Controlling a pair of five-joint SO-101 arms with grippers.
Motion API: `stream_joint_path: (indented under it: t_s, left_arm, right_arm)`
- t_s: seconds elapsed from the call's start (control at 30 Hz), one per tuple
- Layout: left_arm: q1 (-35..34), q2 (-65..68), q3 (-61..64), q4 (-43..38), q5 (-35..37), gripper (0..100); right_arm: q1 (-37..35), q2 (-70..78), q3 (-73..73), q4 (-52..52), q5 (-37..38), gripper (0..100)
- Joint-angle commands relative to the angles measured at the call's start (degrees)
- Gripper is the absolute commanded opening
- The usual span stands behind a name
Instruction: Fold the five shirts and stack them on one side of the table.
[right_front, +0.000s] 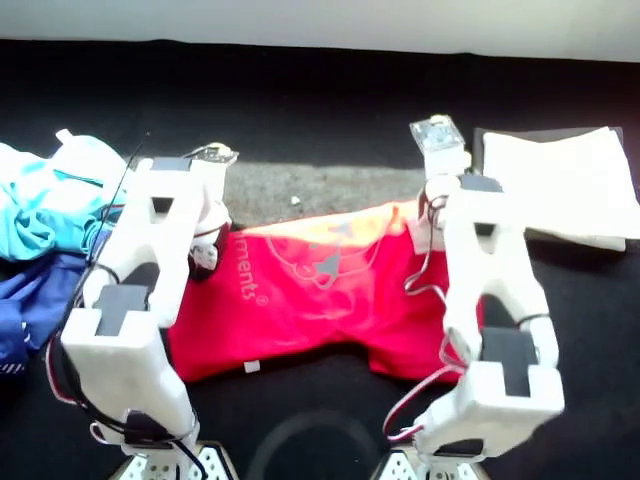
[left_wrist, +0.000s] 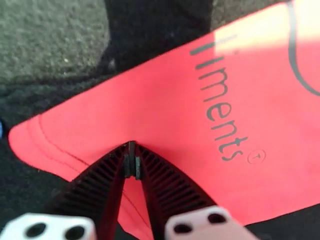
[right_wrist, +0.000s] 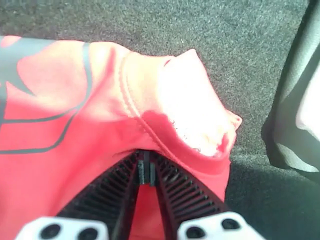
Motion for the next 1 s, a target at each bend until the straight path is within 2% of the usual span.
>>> stream_joint_path:
  t_s: [0.0, 0.1, 0.3, 0.43, 0.57, 0.7, 0.87, 0.97]
  left_arm:
    - [-2.7, 7.5, -10.0, 0.0, 0.5, 1]
    - [-4.7, 16.5, -21.6, 1.3, 0.5, 1]
    - [-4.7, 33.3, -53.1, 13.2, 0.5, 1]
    - [-4.6, 44.4, -73.8, 18.6, 0.5, 1]
    - [-4.4, 52.2, -88.5, 22.9, 0.4, 1]
    - [-4.4, 53.5, -93.7, 26.0, 0.6, 1]
    - [-4.6, 48.1, -93.5, 26.4, 0.7, 1]
    - [-4.7, 41.8, -88.9, 26.4, 0.7, 1]
  right_arm:
    - [0.9, 7.7, -9.3, -0.7, -0.4, 0.7]
    - [1.9, 14.6, -16.2, -0.7, -0.4, 0.7]
    - [2.8, 25.9, -31.3, -0.4, -0.4, 0.7]
    - [2.5, 30.0, -37.8, -0.3, -0.4, 0.7]
    - [2.4, 30.3, -40.0, 0.5, -0.4, 0.7]
    - [2.4, 28.2, -44.1, 8.0, -0.4, 0.7]
    - [2.3, 23.9, -48.3, 15.5, -0.4, 0.7]
    - [2.3, 21.0, -49.5, 19.3, -0.4, 0.7]
